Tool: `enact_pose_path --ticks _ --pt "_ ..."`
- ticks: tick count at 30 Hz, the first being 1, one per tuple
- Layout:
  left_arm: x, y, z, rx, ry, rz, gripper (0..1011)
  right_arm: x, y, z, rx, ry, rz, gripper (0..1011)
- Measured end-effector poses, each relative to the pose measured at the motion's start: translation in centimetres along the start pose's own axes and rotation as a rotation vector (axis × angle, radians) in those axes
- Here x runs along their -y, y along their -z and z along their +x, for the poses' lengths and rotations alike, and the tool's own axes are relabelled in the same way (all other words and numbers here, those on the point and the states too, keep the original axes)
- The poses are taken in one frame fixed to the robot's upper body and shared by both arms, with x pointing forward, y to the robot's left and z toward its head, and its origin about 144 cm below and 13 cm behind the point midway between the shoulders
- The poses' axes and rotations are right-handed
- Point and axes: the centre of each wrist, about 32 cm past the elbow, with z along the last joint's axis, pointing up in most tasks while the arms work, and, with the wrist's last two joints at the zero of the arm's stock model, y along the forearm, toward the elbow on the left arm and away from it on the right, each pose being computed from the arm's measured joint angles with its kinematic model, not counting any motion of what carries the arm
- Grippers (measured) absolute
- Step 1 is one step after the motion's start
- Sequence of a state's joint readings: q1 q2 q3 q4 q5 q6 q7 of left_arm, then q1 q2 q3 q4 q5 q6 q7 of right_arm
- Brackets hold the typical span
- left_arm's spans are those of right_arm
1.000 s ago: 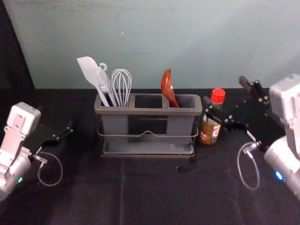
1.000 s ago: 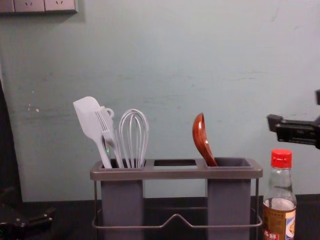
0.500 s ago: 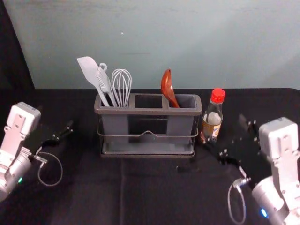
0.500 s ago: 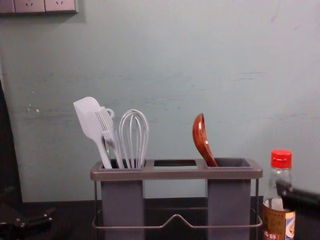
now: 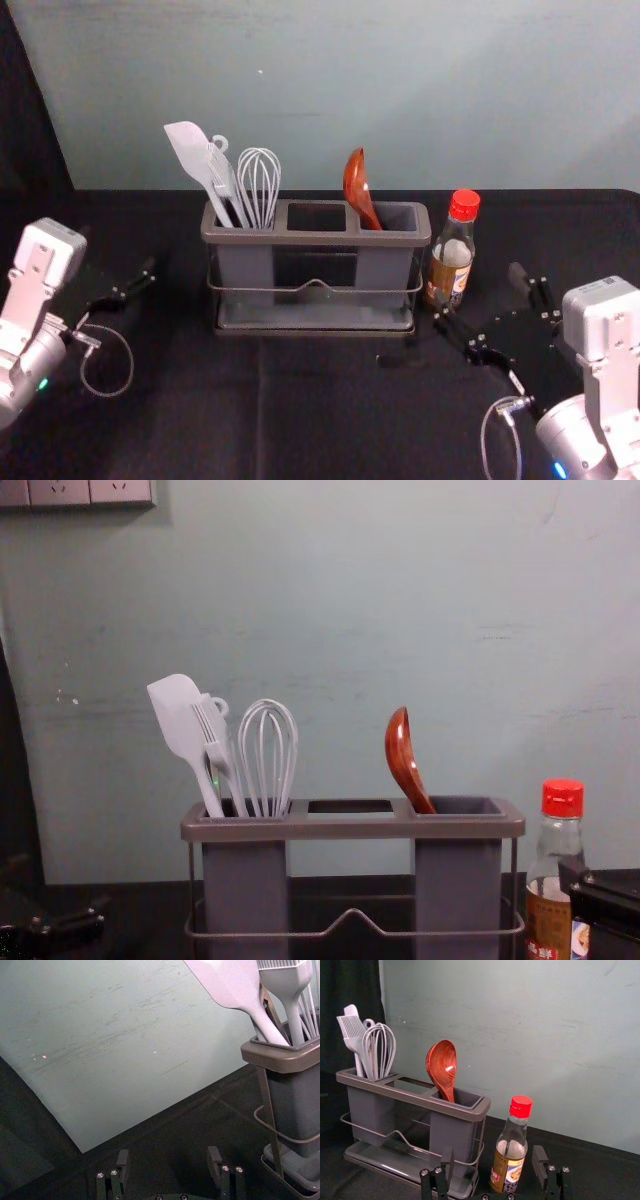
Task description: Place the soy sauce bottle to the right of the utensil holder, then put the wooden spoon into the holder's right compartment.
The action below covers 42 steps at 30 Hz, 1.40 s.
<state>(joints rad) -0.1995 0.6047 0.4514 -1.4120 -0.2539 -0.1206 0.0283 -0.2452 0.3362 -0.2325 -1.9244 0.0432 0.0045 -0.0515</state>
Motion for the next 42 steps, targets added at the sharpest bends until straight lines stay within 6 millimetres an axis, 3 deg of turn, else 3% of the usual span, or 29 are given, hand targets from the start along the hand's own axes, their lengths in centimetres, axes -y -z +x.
enact_pose_path --ticks 42 --pt "0.0 0.0 0.0 0.0 0.0 0.0 1011 -0.02 -0.01 0.0 0.001 -0.003 -0.003 1002"
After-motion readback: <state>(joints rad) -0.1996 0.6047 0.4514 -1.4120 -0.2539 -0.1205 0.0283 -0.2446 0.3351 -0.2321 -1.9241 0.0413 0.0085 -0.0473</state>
